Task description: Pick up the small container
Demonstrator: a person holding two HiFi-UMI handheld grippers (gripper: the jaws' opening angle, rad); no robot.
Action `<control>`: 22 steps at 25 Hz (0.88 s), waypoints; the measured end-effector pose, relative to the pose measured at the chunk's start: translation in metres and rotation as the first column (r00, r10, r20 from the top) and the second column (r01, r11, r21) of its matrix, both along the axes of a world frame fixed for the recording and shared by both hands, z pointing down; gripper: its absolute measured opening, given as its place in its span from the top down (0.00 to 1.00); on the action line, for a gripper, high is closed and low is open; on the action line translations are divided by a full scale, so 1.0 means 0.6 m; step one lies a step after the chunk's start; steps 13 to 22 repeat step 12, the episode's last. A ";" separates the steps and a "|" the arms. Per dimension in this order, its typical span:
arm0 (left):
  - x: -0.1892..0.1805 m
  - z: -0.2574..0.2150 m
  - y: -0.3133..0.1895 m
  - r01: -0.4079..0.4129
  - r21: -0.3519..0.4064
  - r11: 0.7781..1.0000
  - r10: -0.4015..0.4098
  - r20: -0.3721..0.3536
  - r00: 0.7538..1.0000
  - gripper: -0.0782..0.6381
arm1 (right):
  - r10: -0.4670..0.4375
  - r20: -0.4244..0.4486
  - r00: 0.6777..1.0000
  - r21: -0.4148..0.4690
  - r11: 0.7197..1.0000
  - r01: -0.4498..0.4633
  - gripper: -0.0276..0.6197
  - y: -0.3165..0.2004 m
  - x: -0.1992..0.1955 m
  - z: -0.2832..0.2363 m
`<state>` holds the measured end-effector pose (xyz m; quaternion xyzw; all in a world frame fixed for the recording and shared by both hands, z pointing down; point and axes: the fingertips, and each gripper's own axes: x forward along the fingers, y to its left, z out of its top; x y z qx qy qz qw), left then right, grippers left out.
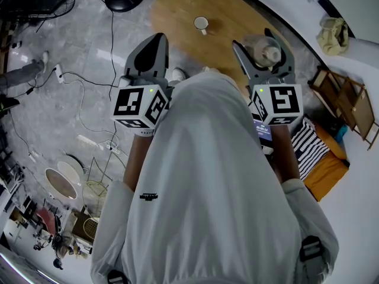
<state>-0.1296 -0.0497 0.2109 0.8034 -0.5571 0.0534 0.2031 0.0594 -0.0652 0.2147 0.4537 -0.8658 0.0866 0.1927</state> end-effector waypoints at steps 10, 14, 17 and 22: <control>0.010 0.003 0.015 0.000 -0.007 1.000 0.000 -0.002 1.000 0.87 | -0.008 -0.007 1.000 -0.010 1.000 0.008 0.43 0.015 0.006 0.006; 0.013 0.005 0.016 -0.002 -0.006 1.000 0.002 -0.002 1.000 0.87 | -0.010 -0.007 1.000 -0.012 1.000 0.010 0.43 0.016 0.008 0.008; 0.013 0.005 0.016 -0.002 -0.006 1.000 0.002 -0.002 1.000 0.87 | -0.010 -0.007 1.000 -0.012 1.000 0.010 0.43 0.016 0.008 0.008; 0.013 0.005 0.016 -0.002 -0.006 1.000 0.002 -0.002 1.000 0.87 | -0.010 -0.007 1.000 -0.012 1.000 0.010 0.43 0.016 0.008 0.008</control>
